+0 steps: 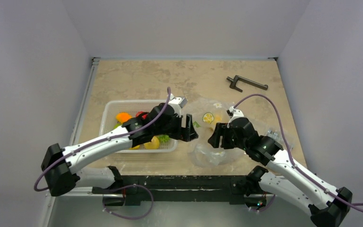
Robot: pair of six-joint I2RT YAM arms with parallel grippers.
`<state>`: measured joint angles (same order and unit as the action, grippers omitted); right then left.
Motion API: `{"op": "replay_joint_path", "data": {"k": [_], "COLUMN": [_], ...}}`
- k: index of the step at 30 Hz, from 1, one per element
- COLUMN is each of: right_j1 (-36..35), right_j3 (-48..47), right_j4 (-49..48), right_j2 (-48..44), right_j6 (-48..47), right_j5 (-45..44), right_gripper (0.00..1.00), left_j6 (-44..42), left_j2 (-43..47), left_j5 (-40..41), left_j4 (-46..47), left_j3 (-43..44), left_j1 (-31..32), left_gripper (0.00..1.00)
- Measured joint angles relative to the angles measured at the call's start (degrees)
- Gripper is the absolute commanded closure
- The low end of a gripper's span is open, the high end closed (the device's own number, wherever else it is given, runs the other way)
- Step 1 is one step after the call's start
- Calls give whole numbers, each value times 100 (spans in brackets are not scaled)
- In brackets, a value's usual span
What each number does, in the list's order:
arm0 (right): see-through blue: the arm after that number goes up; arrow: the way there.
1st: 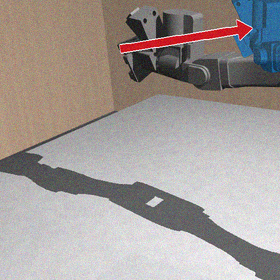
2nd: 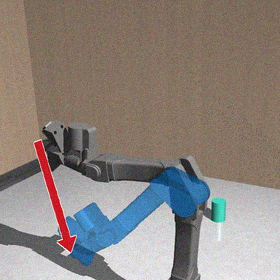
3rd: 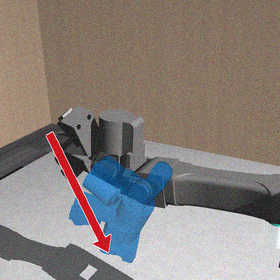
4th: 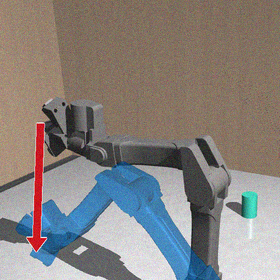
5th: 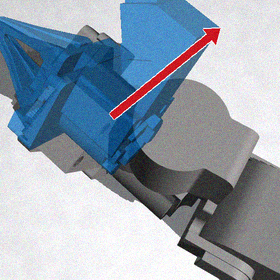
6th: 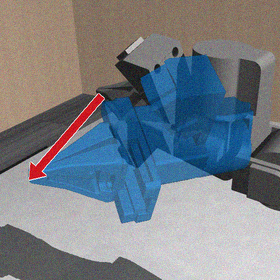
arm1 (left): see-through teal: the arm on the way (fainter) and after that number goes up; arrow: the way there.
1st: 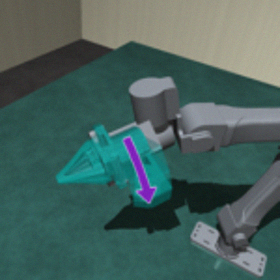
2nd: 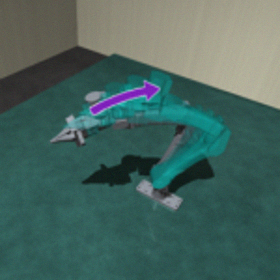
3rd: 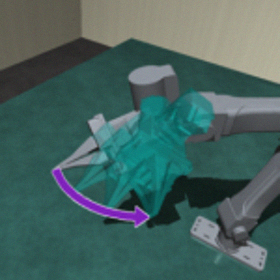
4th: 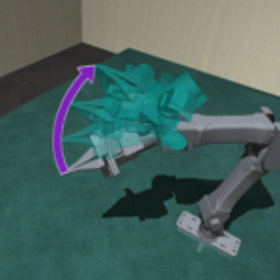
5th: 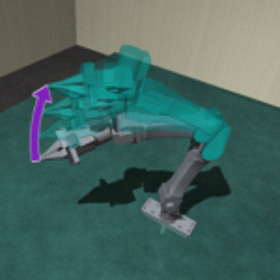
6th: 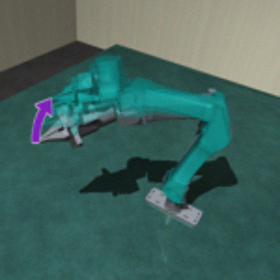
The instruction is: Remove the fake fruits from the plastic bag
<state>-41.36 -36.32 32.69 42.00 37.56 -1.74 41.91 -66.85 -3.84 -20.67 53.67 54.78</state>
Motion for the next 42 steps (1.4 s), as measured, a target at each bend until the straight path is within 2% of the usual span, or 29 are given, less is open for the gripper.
{"op": "replay_joint_path", "data": {"k": [3, 5, 9, 10, 12, 13, 15, 16, 21, 26, 28, 37, 39, 42], "right_j1": [-2, -4, -4, -4, -4, -4, -4, -4, -4, -4, -4, -4, -4, -4], "right_j3": [-101, -225, -374, -374, -369, -361, -275, -210, 304, 977, 1054, 1045, 1047, 1047], "right_j4": [361, 669, 1217, 1303, 1364, 1338, 1119, 1012, 428, -186, -326, -680, -702, -708], "right_j2": [83, 197, 350, 367, 374, 372, 354, 334, -94, -1305, -1517, -894, -916, -979], "right_j6": [214, 437, 918, 1008, 1104, 1126, 1145, 1121, 1121, 1152, 1143, 997, 992, 977], "right_j5": [-348, -695, -1338, -1453, -1609, -1668, -1683, -1663, -1392, -990, -876, -470, -450, -439], "right_gripper": [8, 2, 2, 5, 19, 37, 97, 100, 100, 100, 100, 100, 100, 100], "left_j6": [-11, 4, 129, 170, 212, 225, 232, 229, 203, 197, 192, 28, -63, -118], "left_j2": [-634, -909, -1222, -1290, -1421, -1473, -1558, -1569, -1565, -1683, -1845, -2603, -2922, -3392], "left_j5": [-251, -396, -621, -654, -686, -684, -621, -575, -260, -61, -13, 643, 754, 815], "left_j4": [304, 592, 1115, 1231, 1414, 1458, 1495, 1495, 1440, 1471, 1550, 1766, 1620, 1550], "left_j3": [302, 393, 396, 396, 396, 396, 396, 396, 382, 369, 369, 494, 822, 1364], "left_j1": [55, 149, 391, 439, 492, 498, 498, 498, 498, 498, 505, 529, 527, 525], "left_gripper": [25, 25, 28, 29, 29, 30, 29, 29, 30, 37, 40, 57, 57, 49]}}
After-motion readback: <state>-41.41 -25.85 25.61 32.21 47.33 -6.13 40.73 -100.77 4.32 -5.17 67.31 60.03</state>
